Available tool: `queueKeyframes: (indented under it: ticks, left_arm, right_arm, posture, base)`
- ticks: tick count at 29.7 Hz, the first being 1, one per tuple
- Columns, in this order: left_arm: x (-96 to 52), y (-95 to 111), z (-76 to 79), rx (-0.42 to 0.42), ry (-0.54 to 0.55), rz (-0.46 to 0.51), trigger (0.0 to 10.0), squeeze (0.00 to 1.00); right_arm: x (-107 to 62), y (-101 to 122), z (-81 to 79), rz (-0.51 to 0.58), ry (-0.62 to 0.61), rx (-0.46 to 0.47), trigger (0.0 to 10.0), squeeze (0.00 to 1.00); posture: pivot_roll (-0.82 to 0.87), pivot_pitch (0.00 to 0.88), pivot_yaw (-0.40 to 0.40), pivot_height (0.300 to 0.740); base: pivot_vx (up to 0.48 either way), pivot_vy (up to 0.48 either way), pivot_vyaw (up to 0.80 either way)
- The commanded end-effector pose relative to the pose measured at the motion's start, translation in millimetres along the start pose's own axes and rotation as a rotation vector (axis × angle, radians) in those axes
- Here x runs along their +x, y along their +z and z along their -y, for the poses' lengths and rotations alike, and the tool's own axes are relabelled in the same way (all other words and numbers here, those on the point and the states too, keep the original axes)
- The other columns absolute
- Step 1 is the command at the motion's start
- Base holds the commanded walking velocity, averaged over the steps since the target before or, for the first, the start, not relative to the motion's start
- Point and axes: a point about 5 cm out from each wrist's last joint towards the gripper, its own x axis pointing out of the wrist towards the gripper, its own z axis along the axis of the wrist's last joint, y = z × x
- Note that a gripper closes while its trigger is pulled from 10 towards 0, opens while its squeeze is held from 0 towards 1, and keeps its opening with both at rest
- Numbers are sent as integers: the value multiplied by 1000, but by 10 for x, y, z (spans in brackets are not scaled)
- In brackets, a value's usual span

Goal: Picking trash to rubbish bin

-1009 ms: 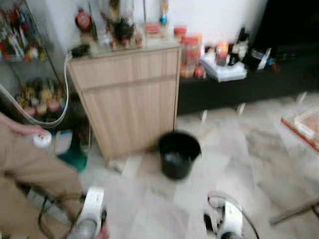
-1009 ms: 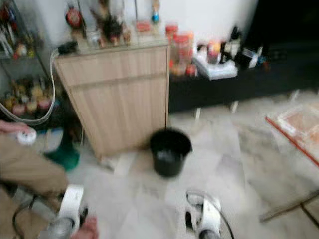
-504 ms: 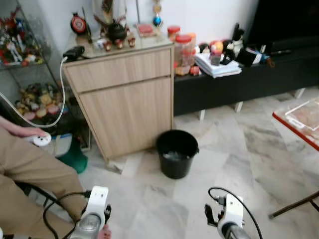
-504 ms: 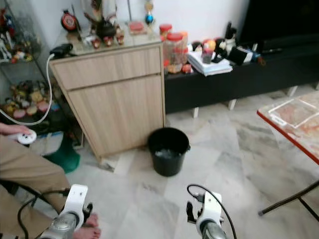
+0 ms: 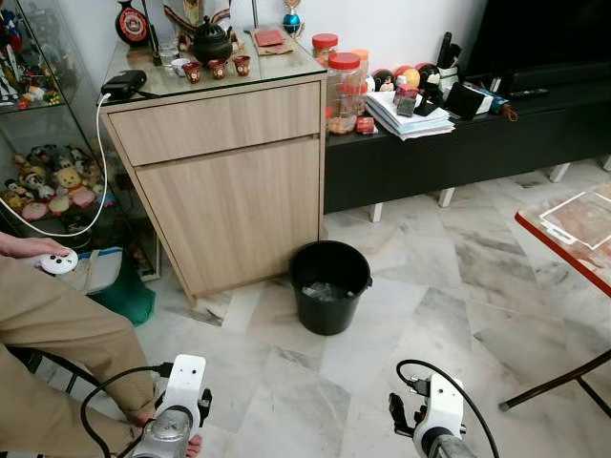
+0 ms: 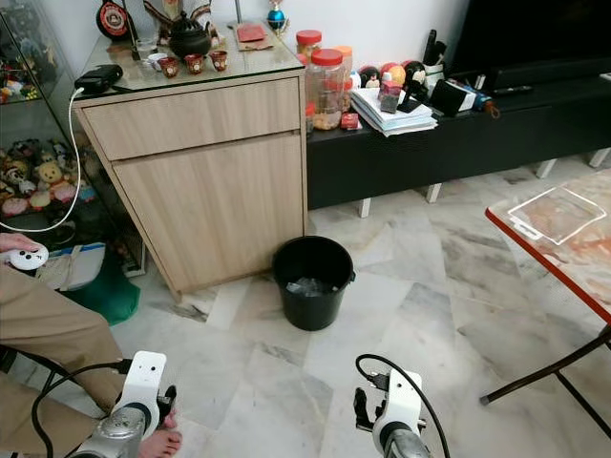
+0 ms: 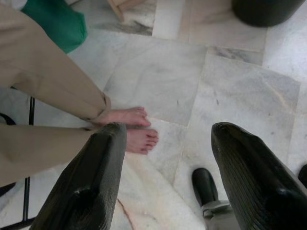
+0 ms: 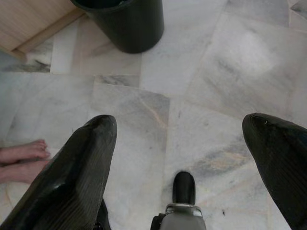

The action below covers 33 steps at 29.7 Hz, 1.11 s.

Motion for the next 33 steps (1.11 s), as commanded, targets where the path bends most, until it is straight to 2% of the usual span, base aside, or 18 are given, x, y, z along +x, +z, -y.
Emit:
queueKeyframes:
  ticks: [1, 4, 33]
  left_arm:
    - [-8, -46, -59, -3, 22, -21, 10000, 0]
    - [-12, -62, -65, -4, 23, -26, 10000, 0]
    - [-18, -76, -58, -25, 29, -24, 10000, 0]
  right_arm:
    - [8, 22, -19, 9, 1, 7, 10000, 0]
    - [6, 9, -22, 1, 0, 1, 10000, 0]
    - [14, 10, -43, -12, -3, -11, 10000, 0]
  posture:
    - [-88, 0, -5, 740]
    - [-88, 0, -3, 740]
    - [-79, 0, -8, 740]
  base:
    - [0, 0, 0]
    - [0, 0, 0]
    - [0, 0, -788]
